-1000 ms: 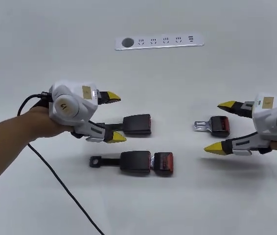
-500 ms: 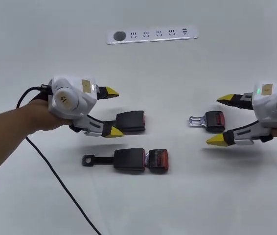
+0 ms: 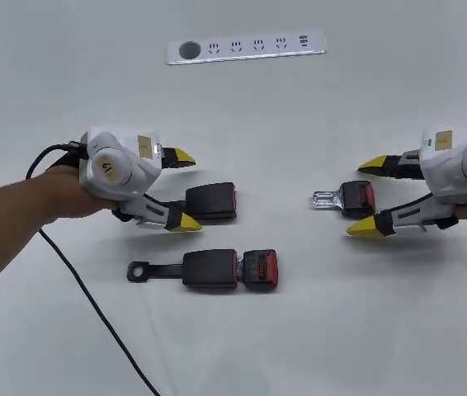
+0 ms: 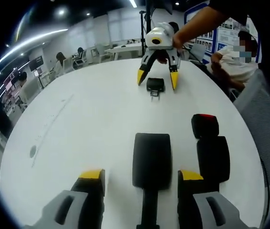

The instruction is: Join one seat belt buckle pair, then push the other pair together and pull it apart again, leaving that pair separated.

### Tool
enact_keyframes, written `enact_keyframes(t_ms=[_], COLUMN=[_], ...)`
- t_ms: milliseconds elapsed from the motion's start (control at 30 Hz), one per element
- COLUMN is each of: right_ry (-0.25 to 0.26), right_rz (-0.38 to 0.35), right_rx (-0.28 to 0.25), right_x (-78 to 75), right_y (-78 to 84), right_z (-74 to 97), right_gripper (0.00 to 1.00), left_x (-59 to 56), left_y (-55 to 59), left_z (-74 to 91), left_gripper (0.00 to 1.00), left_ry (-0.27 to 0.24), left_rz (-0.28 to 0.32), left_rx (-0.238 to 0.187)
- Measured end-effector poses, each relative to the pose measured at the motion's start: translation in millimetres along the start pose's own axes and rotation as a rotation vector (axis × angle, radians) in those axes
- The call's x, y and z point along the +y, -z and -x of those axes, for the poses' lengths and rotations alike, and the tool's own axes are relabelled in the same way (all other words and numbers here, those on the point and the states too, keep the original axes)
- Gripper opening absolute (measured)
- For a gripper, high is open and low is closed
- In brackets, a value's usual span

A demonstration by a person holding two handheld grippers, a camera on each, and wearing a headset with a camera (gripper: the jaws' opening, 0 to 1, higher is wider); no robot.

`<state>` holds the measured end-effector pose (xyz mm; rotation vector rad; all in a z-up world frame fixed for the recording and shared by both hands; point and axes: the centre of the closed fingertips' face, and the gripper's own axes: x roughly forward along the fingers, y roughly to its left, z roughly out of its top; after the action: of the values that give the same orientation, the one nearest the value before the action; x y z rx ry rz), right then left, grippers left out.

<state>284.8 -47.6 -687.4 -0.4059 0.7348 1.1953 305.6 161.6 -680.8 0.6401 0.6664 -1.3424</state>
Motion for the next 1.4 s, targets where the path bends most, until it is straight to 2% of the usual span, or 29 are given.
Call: enact_keyframes(t_ms=[200, 233, 267, 300, 333, 433, 533, 633, 700, 967, 1200, 1400], right_ry=[-0.011, -0.02, -0.014, -0.019, -0.025, -0.02, -0.008, -0.015, -0.019, -0.028, -0.038, -0.042], right_rz=[0.019, 0.018, 0.037, 0.035, 0.04, 0.067, 0.083, 0.083, 0.094, 0.103, 0.111, 0.114], right_rx=[-0.003, -0.001, 0.004, 0.004, 0.003, 0.011, 0.017, 0.014, 0.019, 0.035, 0.025, 0.005], right_x=[1.4, 3.1, 1.3, 2.6, 3.3, 1.8, -0.4, -1.2, -1.3, -0.3, 6.9, 10.2], right_y=[-1.3, -0.8, 0.0, -0.1, -0.7, -0.4, -1.0, -1.7, 0.1, 1.1, -9.7, -17.7], right_z=[1.1, 1.0, 1.3, 1.1, 1.0, 0.5, 0.3, 0.3, 0.3, -1.4, -13.5, -21.7], right_gripper=[0.54, 0.5, 0.47, 0.45, 0.44, 0.43, 0.39, 0.36, 0.36, 0.35, 0.35, 0.34], left_x=[-4.9, -3.4, -7.2, -9.6, -6.6, -13.1, -11.1, -12.4, -10.1, -14.5, -13.7, -14.7], left_y=[5.1, 12.5, 4.5, 5.3, 8.9, 10.1, 9.5, 4.5, 3.4, 2.0, 4.3, 4.3], left_z=[-7.5, -6.1, -15.1, -19.8, -11.9, -5.6, -8.3, -9.4, -7.7, -7.8, -9.0, -9.3], left_gripper=[0.58, 0.57, 0.56, 0.57, 0.56, 0.45, 0.43, 0.34, 0.34, 0.33, 0.33, 0.33], left_ry=[0.036, 0.035, 0.037, 0.034, 0.038, 0.09, 0.086, 0.091, 0.094, 0.102, 0.114, 0.111], left_rz=[-0.01, -0.039, -0.02, -0.023, -0.027, -0.034, -0.042, -0.04, -0.052, -0.052, -0.059, -0.041], left_rx=[0.021, 0.066, 0.021, 0.03, 0.031, 0.033, 0.034, 0.043, 0.044, 0.051, 0.072, 0.083])
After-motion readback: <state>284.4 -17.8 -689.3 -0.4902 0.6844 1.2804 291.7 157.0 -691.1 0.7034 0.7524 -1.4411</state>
